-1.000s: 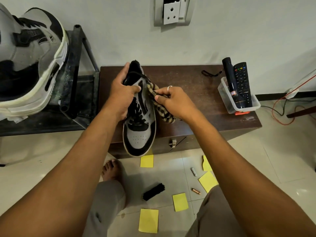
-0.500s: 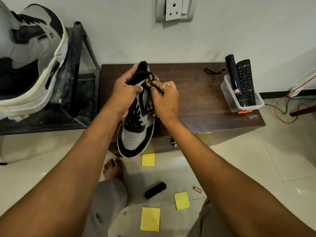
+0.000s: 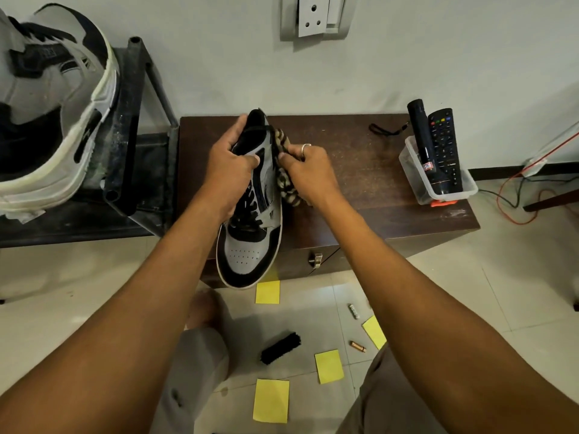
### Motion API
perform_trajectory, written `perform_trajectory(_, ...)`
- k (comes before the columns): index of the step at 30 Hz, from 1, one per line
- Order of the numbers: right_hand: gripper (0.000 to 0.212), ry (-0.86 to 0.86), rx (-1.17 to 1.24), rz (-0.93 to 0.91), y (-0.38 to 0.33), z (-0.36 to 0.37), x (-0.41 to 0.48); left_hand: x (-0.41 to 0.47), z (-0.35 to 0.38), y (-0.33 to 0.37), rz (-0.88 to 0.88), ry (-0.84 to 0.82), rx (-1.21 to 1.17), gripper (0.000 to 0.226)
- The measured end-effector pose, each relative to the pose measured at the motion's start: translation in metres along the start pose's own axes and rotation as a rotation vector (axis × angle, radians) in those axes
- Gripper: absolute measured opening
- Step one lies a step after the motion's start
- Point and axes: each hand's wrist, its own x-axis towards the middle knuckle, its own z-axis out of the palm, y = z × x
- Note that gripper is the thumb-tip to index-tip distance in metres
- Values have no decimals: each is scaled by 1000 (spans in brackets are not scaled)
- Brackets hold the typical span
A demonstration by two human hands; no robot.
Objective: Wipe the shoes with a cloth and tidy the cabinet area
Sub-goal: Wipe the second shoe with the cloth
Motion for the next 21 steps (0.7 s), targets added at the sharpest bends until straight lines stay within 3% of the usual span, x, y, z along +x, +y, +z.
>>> perform_trajectory(5, 26, -113, 1, 3, 11, -9, -25, -1, 4, 0, 3, 16, 16, 76)
perform_trajectory(10, 25, 149, 12, -101, 16, 17, -14, 0, -1, -1, -19, -2, 30, 77)
perform_trajectory(14, 28, 218, 88, -107, 6, 29, 16, 1, -4, -1, -18, -35, 30, 78)
perform_trajectory(21, 28, 71, 69, -61, 2, 14, 14, -10, 8, -3, 78, 47, 69, 74)
